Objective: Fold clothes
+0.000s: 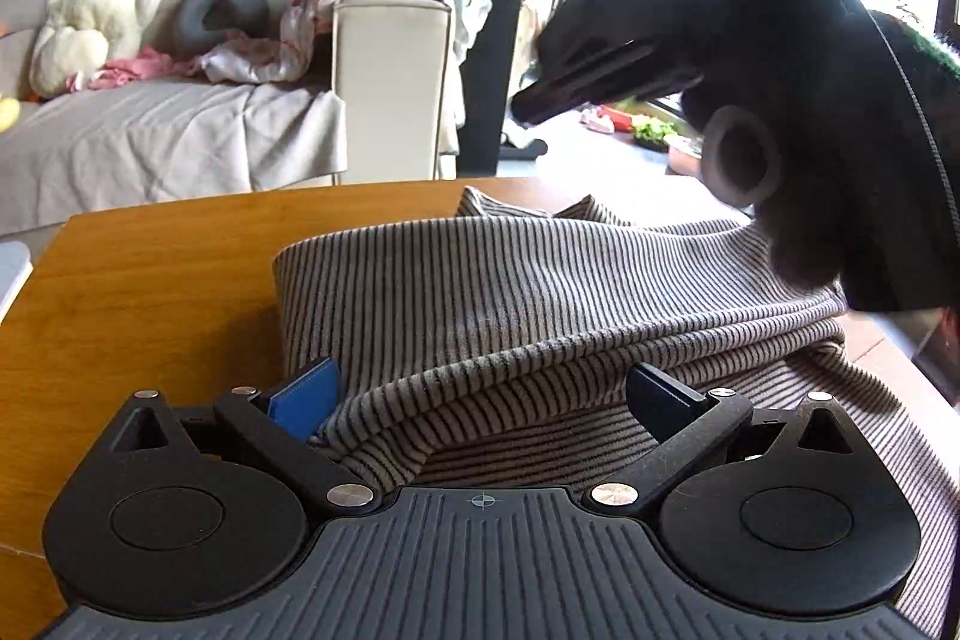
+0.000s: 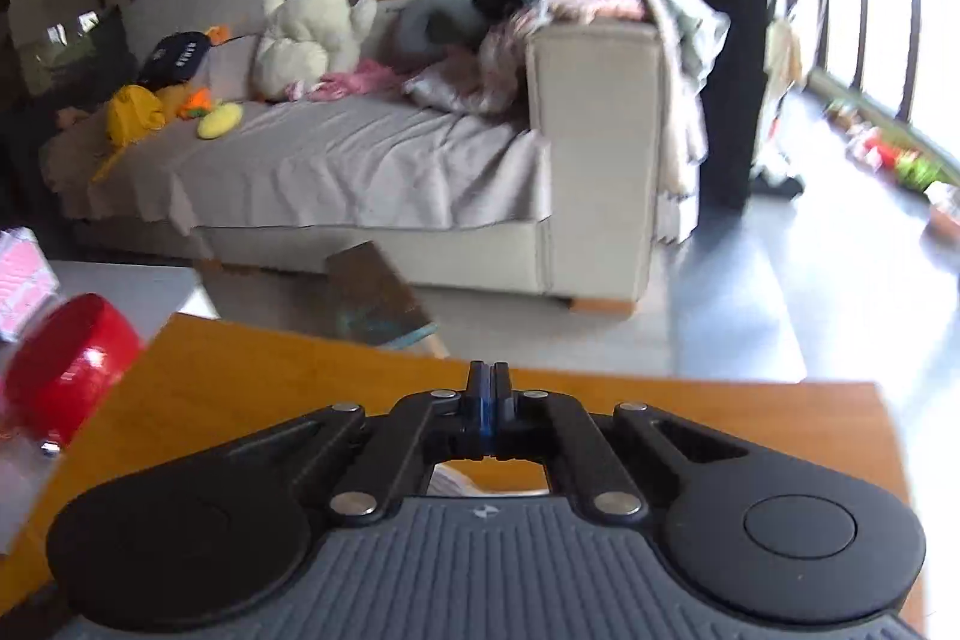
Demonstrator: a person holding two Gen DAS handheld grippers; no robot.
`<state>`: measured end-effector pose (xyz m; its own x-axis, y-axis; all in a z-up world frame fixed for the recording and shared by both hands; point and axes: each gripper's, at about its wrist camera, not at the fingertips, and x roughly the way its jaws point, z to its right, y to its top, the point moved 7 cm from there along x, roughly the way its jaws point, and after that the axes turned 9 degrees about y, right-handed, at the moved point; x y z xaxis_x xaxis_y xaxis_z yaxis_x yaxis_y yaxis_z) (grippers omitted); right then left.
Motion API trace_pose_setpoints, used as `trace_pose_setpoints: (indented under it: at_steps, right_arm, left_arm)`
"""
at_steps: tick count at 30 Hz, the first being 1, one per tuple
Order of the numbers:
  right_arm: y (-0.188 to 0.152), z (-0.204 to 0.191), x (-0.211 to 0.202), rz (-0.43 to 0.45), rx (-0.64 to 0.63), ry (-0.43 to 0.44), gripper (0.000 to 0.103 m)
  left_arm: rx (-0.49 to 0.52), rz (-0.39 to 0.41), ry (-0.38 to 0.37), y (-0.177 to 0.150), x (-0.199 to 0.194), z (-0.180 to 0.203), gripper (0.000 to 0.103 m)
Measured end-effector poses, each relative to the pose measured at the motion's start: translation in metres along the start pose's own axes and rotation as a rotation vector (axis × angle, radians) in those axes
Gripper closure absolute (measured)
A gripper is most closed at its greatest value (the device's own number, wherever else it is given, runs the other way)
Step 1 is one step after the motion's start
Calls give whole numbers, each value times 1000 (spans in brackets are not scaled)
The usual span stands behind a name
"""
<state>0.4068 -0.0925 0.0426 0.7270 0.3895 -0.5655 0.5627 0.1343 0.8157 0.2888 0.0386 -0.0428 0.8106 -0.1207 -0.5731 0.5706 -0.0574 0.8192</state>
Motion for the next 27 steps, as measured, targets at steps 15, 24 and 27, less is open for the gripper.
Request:
trace_pose_setpoints:
  at_steps: [15,24,27]
  right_arm:
    - [-126,64,-74,-77,124,-9,63]
    - [-74,45,-64,-37,54,42,58]
    - [-58,36,-28,-56,52,90,59]
  left_arm:
    - [-38,21,-175,17,-15,1,0]
    - [3,-54,-167,10,17,9,0]
    - [17,-48,-141,11,16,12,0]
